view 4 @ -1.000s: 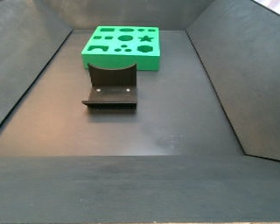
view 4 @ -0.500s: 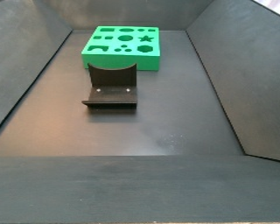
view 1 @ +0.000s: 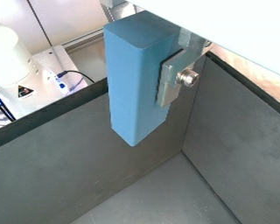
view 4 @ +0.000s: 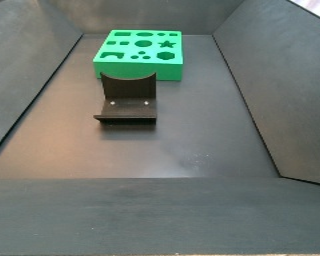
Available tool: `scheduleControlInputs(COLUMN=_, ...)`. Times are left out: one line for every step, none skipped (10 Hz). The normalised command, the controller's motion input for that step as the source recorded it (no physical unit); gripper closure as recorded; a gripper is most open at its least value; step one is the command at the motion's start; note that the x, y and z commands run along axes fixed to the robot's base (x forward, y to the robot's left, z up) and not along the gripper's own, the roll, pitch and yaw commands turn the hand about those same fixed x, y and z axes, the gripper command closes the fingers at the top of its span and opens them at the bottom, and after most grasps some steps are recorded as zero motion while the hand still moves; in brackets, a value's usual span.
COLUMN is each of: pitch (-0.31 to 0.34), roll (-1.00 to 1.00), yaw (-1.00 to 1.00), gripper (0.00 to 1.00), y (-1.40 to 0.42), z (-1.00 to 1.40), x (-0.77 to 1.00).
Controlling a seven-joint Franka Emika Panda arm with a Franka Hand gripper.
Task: Pick up the rectangle object. Move up. Move to above the board. Insert the rectangle object.
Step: Move to above the board.
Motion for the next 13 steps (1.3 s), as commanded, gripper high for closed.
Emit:
scheduleControlInputs(pitch=0.058, roll=0.02, yaw=0.00, gripper=1.00, y=0.01, z=0.02, x=-0.20)
scheduleControlInputs(pitch=0.058, roll=0.02, yaw=0.00, gripper=1.00, y=0.01, z=0.02, x=-0.20)
scheduleControlInputs(pitch=0.058, roll=0.02, yaw=0.00, gripper=1.00, y=0.01, z=0.02, x=-0.20)
scheduleControlInputs(pitch=0.058, roll=0.02, yaw=0.00, gripper=1.00, y=0.01, z=0.02, x=-0.20)
scheduleControlInputs(pitch=0.382, roll=0.40, yaw=-0.99, gripper=1.00, y=-1.00, z=-0.07, x=0.51)
scheduleControlInputs(pitch=0.373, roll=0.39, yaw=-0.90, gripper=1.00, y=-1.00, z=-0.07, x=0.51)
scheduleControlInputs(pitch=0.337, roll=0.34, yaw=-0.71, gripper=1.00, y=-1.00, z=-0.07, x=0.52)
scheduleControlInputs(pitch=0.229, roll=0.13, yaw=-0.39, gripper=1.00, y=-1.00, z=-0.07, x=0.53)
scheduleControlInputs(pitch=0.168, roll=0.03, yaw=-0.23, gripper=1.00, y=-1.00, z=-0.07, x=0.53)
scheduleControlInputs(pitch=0.117, roll=-0.01, yaw=-0.06, gripper=1.00, y=-1.00, z=-0.07, x=0.54)
scheduleControlInputs(pitch=0.091, roll=-0.02, yaw=-0.03, gripper=1.00, y=-1.00, z=-0.07, x=0.54)
scheduleControlInputs(pitch=0.066, roll=-0.01, yaw=0.00, gripper=1.00, y=-1.00, z=-0.07, x=0.55)
scheduleControlInputs(pitch=0.057, roll=-0.02, yaw=0.00, gripper=1.00, y=-1.00, z=-0.06, x=0.56)
